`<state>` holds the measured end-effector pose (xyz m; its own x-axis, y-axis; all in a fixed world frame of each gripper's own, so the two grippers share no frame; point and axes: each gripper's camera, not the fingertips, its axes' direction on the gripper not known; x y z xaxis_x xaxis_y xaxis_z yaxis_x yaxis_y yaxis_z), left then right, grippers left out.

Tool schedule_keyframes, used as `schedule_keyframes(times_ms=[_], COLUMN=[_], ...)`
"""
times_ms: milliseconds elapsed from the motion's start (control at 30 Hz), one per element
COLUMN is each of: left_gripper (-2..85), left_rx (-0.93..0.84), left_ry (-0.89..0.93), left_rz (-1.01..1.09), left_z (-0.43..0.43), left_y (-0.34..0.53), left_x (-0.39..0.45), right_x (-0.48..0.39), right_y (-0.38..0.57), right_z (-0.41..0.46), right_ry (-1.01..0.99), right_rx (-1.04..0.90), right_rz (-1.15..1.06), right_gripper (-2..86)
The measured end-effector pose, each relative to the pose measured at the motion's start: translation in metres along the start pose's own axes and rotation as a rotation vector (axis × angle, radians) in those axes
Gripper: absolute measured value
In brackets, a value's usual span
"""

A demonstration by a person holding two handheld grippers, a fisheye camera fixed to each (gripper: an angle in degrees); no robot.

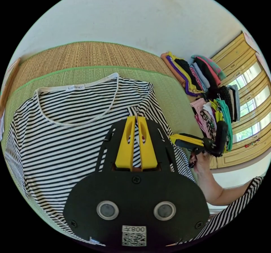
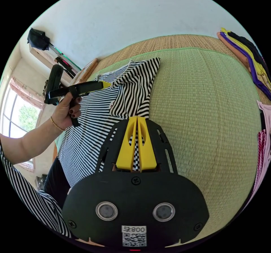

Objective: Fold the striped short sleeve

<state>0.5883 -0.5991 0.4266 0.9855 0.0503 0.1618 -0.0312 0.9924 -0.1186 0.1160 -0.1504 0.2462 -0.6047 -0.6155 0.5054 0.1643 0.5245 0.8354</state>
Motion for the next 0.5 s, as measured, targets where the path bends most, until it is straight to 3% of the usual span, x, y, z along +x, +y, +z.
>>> schedule_keyframes(times_ms=[200,500], left_gripper=[1.4,0.4], left_rx=[0.061,-0.086], left_ry=[0.054,-0.03], left_rz=[-0.073,0.035], left_z=[-0.015,0.054], left_y=[-0.005,-0.049], left_x=[-0.032,-0.016], right_x=[0.006,0.001], right_y=[0.002,0.003], right_z=[-0.002,-0.003], right_ry=[-0.019,0.03], right_rx=[0.009,0.021], right_rz=[0.045,0.048], right_gripper=[0.2,0.2])
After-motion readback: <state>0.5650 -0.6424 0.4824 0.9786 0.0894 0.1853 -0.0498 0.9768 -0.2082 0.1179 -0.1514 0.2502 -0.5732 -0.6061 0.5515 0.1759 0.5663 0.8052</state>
